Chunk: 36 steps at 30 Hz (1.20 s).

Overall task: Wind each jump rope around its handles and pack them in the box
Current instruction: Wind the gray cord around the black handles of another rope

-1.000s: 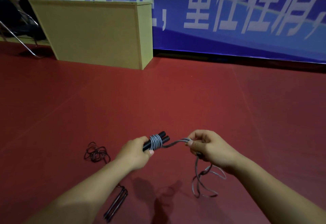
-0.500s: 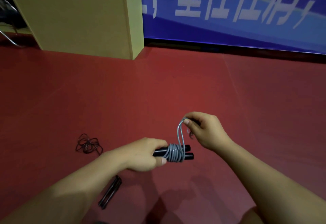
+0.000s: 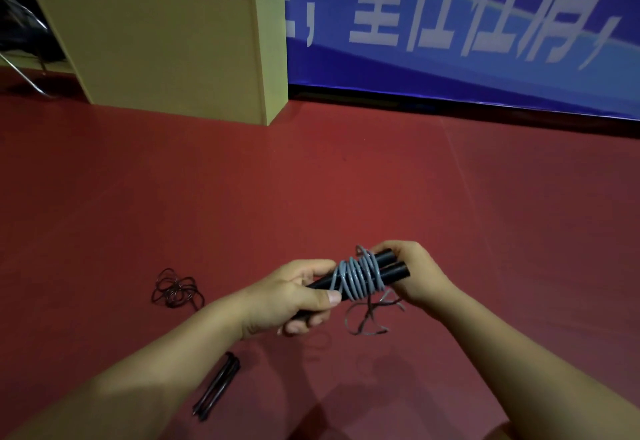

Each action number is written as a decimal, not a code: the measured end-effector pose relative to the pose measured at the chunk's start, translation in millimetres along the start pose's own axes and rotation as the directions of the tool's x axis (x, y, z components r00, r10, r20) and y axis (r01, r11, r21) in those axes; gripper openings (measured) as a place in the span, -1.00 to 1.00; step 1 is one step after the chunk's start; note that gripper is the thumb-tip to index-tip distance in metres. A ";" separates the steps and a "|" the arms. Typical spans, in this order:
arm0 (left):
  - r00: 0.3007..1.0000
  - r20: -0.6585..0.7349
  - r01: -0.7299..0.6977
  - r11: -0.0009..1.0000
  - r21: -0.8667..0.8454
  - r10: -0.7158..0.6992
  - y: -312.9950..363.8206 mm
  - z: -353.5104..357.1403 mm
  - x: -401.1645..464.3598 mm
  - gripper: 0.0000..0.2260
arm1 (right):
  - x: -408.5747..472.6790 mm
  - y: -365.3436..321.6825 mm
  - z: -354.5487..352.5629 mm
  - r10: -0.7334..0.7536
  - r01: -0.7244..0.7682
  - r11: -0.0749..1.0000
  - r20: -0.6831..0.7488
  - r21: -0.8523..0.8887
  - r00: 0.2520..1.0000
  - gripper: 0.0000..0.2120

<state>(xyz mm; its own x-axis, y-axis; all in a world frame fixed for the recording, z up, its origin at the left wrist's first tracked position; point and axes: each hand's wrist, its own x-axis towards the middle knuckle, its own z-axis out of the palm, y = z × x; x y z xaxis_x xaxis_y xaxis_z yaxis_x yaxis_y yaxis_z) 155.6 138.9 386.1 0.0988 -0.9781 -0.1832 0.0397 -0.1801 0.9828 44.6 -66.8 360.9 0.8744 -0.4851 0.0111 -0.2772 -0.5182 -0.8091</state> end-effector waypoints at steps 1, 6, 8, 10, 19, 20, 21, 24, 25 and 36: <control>1.000 -0.025 -0.014 1.000 -0.024 0.013 -0.2 -1.7 0.1 -0.65 | -1.5 -2.1 1.3 0.020 -0.021 1.000 0.045 0.014 0.999 -0.68; 0.976 -0.216 -0.069 0.990 -0.124 0.041 -4.1 -6.4 5.6 -0.72 | -5.8 -8.2 11.2 0.058 -0.082 0.991 0.215 0.106 0.975 -0.80; 0.939 -0.342 -0.055 0.995 -0.085 0.023 -5.9 -6.6 9.2 -0.87 | -7.8 -10.1 13.6 0.075 -0.113 0.983 0.241 0.148 0.968 -0.79; 0.890 -0.456 -0.026 0.999 -0.033 0.008 -7.8 -8.3 12.9 -0.92 | -8.1 -13.2 18.3 0.084 -0.142 0.969 0.275 0.202 0.958 -0.81; 0.762 -0.646 -0.026 0.999 0.040 0.046 -11.2 -10.2 19.5 -0.91 | -7.0 -26.8 26.4 0.120 -0.233 0.910 0.319 0.344 0.940 -0.87; 0.743 -0.667 -0.025 0.998 0.056 0.056 -12.0 -11.0 20.2 -0.91 | -6.3 -27.4 26.3 0.125 -0.243 0.901 0.321 0.360 0.939 -0.86; 0.723 -0.687 -0.020 0.996 0.084 0.072 -12.9 -11.6 21.1 -0.91 | -5.8 -28.2 26.2 0.129 -0.252 0.891 0.322 0.377 0.938 -0.86; 0.672 -0.730 -0.003 0.986 0.167 0.126 -16.0 -13.3 24.6 -0.90 | -4.3 -30.8 26.3 0.138 -0.281 0.861 0.336 0.424 0.932 -0.87; 0.656 -0.742 -0.002 0.984 0.177 0.135 -16.6 -14.1 25.7 -0.90 | -3.7 -31.3 26.0 0.143 -0.289 0.853 0.339 0.435 0.930 -0.88; 0.582 -0.794 -0.012 0.978 0.209 0.177 -22.7 -24.8 24.0 -0.88 | -0.4 -23.2 16.3 0.265 -0.363 0.864 0.299 0.348 0.917 -0.87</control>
<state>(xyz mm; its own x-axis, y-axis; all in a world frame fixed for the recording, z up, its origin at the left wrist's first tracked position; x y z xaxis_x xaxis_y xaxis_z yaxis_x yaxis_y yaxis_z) 181.8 122.1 358.8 0.8539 -0.5181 0.0502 -0.1700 -0.1864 0.9676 57.2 -43.1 370.2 0.8473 -0.3714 -0.3797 -0.4186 -0.0269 -0.9078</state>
